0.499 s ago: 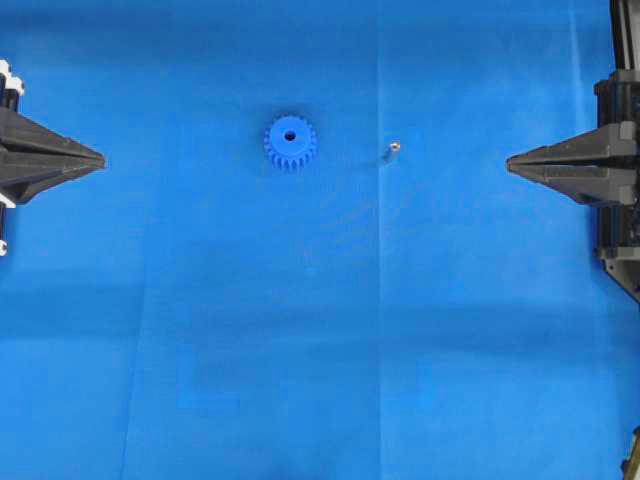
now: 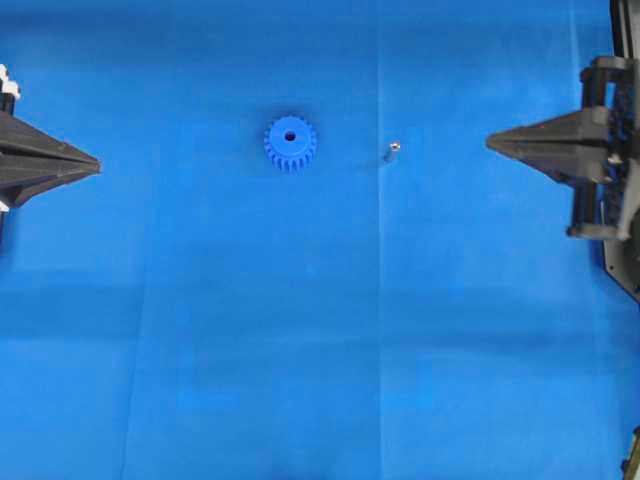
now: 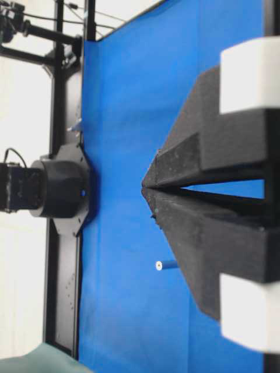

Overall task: Insert the shaft placed at a random location into the center hole of the small gear at another random location.
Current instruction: 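Move the right gripper left toward the small metal shaft and close on it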

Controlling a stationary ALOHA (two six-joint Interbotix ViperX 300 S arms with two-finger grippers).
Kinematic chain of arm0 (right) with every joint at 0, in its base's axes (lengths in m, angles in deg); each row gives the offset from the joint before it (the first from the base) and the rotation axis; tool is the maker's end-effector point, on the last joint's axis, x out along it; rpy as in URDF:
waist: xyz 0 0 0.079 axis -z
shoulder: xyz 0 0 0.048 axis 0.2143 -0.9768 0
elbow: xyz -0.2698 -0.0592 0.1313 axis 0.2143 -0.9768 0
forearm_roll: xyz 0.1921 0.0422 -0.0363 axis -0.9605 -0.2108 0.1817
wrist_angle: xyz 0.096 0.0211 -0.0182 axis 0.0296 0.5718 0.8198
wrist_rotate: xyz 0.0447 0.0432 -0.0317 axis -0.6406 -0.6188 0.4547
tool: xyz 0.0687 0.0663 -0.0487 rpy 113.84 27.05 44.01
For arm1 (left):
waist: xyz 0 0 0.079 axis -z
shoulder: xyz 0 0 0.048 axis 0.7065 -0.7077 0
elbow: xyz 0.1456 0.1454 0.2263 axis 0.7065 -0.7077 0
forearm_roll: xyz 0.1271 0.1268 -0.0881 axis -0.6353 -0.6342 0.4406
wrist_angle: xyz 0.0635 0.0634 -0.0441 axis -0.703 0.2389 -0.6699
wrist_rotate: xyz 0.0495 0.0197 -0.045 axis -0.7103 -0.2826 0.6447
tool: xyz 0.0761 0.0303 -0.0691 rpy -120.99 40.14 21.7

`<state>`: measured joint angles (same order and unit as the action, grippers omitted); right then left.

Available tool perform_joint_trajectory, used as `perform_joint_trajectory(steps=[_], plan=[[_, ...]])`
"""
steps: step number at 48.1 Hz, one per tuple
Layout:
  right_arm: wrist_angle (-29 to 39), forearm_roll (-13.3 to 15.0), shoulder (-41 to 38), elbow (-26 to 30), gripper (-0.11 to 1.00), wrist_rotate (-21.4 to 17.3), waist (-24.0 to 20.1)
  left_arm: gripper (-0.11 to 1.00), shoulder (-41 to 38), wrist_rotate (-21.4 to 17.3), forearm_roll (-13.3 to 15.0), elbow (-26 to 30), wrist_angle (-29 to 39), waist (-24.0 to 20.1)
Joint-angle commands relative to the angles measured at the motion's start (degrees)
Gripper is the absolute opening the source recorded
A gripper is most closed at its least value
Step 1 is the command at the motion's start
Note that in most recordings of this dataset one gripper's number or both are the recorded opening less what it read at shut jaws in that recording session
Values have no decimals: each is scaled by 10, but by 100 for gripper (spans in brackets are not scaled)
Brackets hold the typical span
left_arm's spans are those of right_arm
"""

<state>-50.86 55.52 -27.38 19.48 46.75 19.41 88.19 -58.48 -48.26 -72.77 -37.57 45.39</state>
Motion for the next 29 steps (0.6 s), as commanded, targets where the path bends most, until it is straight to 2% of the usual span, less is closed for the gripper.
perform_joint_trajectory(steps=[1,5,9,20,22,26,29], plan=[[-15,-7,-26,5,-5,-1,17,0,-2,0,-1,6,-2,1],[-29,-16,-63,4,0,-2,29,0,-2,0,-1,5,-2,1],[-43,-24,-100,4,14,-3,38,0,-2,0,-1,5,-2,1],[-110,-35,-217,6,78,-2,53,0,-2,0,-1,4,-2,1],[-120,-36,-238,8,80,-2,55,0,-1,0,-1,4,-2,1],[-138,-40,-279,11,73,-3,62,0,-1,-1,-1,4,-2,1],[-153,-46,-310,11,71,-2,65,0,-1,-1,-1,4,-1,0]])
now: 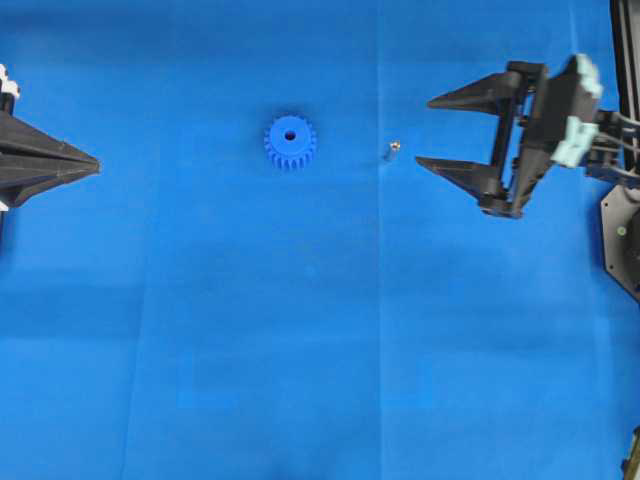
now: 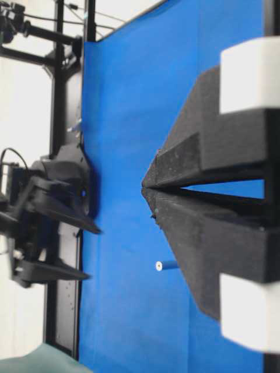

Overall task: Insert the shaft placed at a random location into the center hole of the small gear at another random location.
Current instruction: 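Move the right gripper left toward the small metal shaft and close on it, then lift the shaft with the right gripper and carry it over the blue gear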

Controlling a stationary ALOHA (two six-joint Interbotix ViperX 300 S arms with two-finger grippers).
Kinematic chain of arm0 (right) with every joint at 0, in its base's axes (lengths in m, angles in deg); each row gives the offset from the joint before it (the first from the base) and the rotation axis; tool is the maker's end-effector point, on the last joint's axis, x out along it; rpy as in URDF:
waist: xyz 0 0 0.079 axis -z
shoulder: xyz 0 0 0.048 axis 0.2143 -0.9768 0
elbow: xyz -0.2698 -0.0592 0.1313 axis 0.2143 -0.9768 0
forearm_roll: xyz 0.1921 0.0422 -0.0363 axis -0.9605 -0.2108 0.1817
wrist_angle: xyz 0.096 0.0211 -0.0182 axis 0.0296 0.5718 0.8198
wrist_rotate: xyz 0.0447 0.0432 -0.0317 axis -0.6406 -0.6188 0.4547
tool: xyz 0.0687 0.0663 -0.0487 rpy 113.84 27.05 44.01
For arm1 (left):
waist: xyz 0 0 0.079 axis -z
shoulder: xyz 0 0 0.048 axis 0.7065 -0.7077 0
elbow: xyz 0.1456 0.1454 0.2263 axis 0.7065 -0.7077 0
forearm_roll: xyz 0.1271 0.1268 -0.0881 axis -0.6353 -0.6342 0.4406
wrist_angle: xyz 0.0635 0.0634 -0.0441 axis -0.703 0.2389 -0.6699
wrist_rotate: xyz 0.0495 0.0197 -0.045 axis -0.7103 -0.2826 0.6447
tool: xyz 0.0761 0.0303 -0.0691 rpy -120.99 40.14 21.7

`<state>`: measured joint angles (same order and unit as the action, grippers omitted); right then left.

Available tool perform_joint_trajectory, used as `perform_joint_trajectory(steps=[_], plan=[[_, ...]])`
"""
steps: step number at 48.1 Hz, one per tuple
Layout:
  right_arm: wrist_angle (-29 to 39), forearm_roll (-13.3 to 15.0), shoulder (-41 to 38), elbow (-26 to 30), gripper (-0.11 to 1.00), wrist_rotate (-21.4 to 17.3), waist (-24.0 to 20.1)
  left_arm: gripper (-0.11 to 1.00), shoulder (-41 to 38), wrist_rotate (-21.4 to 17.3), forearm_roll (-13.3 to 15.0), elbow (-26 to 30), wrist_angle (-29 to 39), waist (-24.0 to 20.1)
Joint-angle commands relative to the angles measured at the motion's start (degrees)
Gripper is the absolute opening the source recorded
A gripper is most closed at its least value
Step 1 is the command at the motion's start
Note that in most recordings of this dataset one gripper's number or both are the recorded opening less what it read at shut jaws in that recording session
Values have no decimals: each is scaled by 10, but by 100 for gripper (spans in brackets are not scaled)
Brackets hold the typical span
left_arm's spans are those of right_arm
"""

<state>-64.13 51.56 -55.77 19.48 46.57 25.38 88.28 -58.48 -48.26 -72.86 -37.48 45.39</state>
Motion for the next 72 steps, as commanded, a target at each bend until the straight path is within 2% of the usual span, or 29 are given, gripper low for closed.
perform_joint_trajectory(steps=[1,23,43,46,55,58,60,72], plan=[[-27,-9,-40,12,72,0,6,0,-2,-1,-1,4,-3,-1],[-112,-52,-202,38,72,0,7,0,-2,-2,-2,-2,-3,-5],[-120,-59,-235,54,70,0,6,0,0,-4,-1,-4,-2,-5],[-117,-58,-236,55,65,0,7,0,0,-4,-1,-4,-3,-5],[-116,-56,-237,54,17,0,7,0,2,-5,-1,-5,-2,-5],[-115,-55,-237,54,6,-1,6,0,3,-5,-1,-5,-2,-6],[-115,-55,-237,54,3,-1,6,0,4,-5,-2,-5,-1,-6],[-108,-55,-230,57,3,-2,6,0,4,-5,-1,-5,4,-11]])
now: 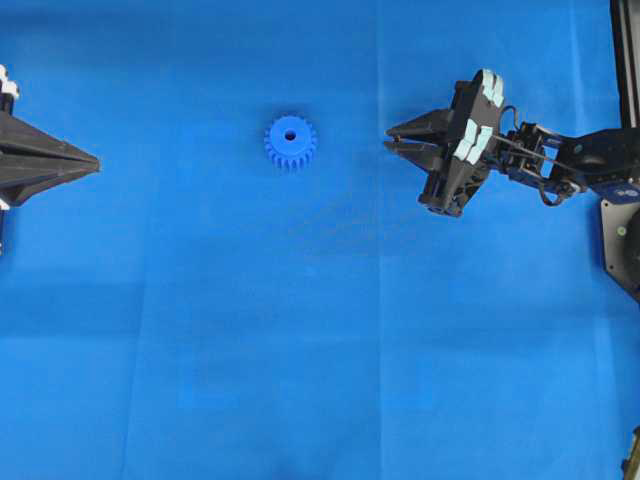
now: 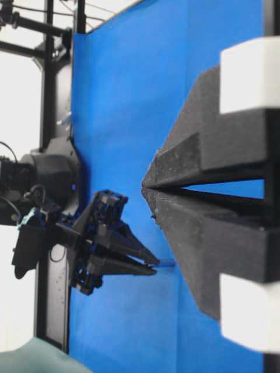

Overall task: Insert the shaft placed at a random location into the center hole of the small gear at another random location.
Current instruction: 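Lift the shaft with the right gripper and carry it over the blue gear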

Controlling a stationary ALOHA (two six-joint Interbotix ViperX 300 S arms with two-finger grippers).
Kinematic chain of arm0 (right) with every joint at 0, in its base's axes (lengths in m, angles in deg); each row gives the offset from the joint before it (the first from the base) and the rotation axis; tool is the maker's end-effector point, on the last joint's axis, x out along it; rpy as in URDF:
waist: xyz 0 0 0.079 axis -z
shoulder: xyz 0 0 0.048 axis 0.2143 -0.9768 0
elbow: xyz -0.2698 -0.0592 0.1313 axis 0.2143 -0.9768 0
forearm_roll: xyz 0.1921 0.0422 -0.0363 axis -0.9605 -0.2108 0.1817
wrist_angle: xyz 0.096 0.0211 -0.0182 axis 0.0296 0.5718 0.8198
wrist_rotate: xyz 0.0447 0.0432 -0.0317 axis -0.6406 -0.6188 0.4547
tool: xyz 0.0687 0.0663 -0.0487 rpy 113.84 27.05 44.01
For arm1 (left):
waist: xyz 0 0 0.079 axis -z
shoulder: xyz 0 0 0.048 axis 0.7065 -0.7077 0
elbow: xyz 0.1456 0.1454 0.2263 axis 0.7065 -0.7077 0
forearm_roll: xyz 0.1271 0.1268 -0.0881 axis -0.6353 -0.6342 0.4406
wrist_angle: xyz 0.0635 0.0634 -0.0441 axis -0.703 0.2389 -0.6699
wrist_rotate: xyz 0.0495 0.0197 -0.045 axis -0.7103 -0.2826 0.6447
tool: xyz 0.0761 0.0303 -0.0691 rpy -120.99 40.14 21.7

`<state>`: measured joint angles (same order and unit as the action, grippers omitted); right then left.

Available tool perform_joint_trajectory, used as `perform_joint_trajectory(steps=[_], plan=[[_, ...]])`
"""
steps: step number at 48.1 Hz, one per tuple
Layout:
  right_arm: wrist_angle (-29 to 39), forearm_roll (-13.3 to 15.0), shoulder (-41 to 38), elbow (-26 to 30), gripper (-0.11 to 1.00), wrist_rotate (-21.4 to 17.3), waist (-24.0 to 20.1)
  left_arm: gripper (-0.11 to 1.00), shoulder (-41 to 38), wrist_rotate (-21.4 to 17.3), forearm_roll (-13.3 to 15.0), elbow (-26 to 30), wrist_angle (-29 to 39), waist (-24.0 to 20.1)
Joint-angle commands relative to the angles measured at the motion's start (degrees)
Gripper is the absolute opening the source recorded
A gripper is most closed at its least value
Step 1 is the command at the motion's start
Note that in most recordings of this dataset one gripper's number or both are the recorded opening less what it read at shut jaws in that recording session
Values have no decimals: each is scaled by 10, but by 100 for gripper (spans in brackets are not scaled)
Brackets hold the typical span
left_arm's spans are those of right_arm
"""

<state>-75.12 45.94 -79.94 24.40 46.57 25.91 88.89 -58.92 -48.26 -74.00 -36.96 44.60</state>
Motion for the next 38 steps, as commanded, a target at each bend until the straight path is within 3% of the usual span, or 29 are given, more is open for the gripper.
perform_joint_trajectory(steps=[1,18,38], plan=[[5,1,15,9,3,-2,1,0,-2,-1,-1,6,-2,-4],[138,1,135,37,3,4,1,0,-2,1,-1,6,-2,-5],[143,1,119,65,3,6,1,0,-4,3,-1,6,-4,-5]])
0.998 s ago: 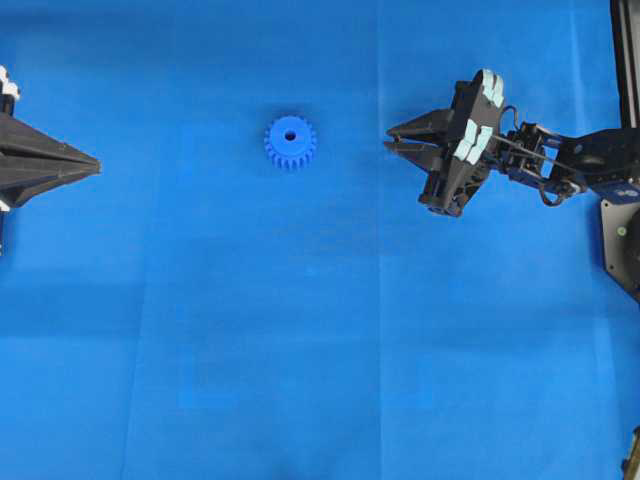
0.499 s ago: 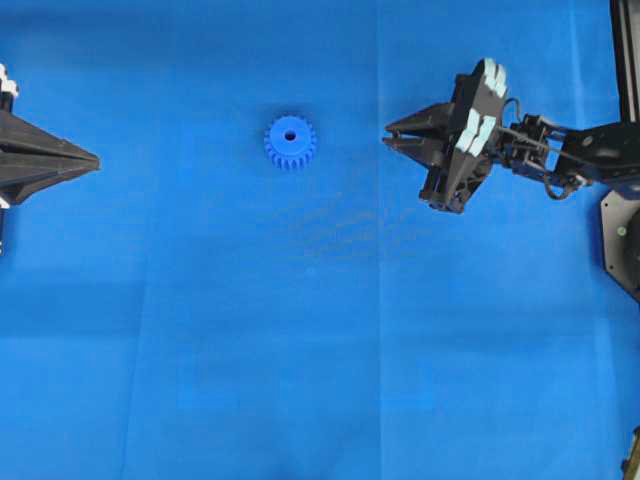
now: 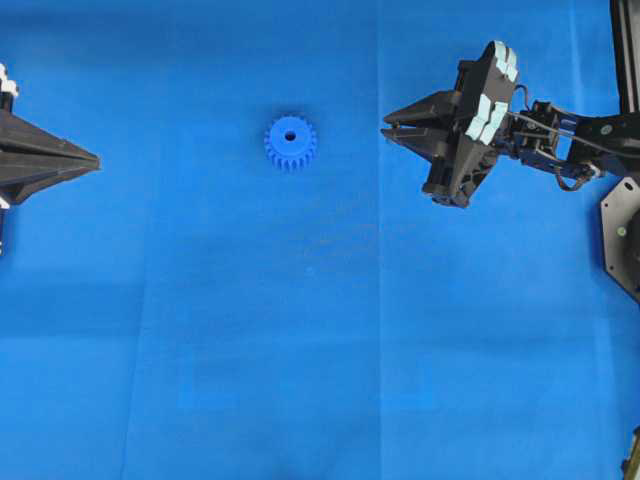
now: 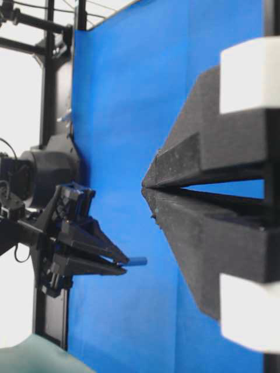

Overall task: Insert the shaft placed at a random location into the center hole of the small gear at another random location.
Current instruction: 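Lift the shaft with the right gripper and carry it over the blue gear, then align the held shaft above the gear's center hole with the right gripper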

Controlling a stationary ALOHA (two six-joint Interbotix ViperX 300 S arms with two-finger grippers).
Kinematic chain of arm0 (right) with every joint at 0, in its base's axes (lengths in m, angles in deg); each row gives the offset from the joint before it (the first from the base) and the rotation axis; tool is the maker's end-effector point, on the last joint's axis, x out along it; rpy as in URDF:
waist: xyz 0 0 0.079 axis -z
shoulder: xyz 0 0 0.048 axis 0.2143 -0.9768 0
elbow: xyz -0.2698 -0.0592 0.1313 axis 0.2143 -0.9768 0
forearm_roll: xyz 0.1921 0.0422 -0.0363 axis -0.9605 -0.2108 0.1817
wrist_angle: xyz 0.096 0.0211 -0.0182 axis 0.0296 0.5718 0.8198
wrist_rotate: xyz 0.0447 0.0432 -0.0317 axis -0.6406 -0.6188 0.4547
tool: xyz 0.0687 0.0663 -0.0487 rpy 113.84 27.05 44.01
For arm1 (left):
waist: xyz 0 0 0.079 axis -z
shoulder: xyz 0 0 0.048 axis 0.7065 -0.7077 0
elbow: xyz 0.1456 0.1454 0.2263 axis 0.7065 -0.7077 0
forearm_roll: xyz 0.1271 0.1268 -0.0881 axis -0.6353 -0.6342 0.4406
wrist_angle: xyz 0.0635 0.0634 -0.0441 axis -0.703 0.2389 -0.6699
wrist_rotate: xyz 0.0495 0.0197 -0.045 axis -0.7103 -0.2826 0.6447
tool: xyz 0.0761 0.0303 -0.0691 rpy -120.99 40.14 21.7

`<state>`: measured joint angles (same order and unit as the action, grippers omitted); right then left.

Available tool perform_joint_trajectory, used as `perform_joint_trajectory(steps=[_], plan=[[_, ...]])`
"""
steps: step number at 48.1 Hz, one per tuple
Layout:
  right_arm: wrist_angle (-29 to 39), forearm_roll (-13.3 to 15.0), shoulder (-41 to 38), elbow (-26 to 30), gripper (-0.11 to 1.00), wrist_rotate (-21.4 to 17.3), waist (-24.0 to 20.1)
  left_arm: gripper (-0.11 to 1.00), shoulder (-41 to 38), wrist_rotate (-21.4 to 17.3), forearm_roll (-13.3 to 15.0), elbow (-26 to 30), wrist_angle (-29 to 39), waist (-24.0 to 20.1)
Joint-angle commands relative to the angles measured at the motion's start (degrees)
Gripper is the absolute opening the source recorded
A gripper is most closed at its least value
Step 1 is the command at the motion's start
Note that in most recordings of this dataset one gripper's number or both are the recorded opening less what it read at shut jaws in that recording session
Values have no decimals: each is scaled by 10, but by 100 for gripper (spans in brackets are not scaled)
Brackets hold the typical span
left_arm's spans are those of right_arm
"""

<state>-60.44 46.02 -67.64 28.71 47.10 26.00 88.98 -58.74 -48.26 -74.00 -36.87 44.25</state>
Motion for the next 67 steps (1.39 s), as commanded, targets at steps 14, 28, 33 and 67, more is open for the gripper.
perform_joint_trajectory(steps=[14,28,33,67], plan=[[14,6,-82,136,3,6,0,0,-8,1,-2,5,-4,-2],[61,9,-134,229,3,15,-1,0,-7,1,-1,5,-3,-2],[65,9,-140,238,3,15,-1,0,-7,1,-1,5,-3,-3],[35,-1,-182,238,3,8,-3,0,-7,2,-1,4,-3,-11]])
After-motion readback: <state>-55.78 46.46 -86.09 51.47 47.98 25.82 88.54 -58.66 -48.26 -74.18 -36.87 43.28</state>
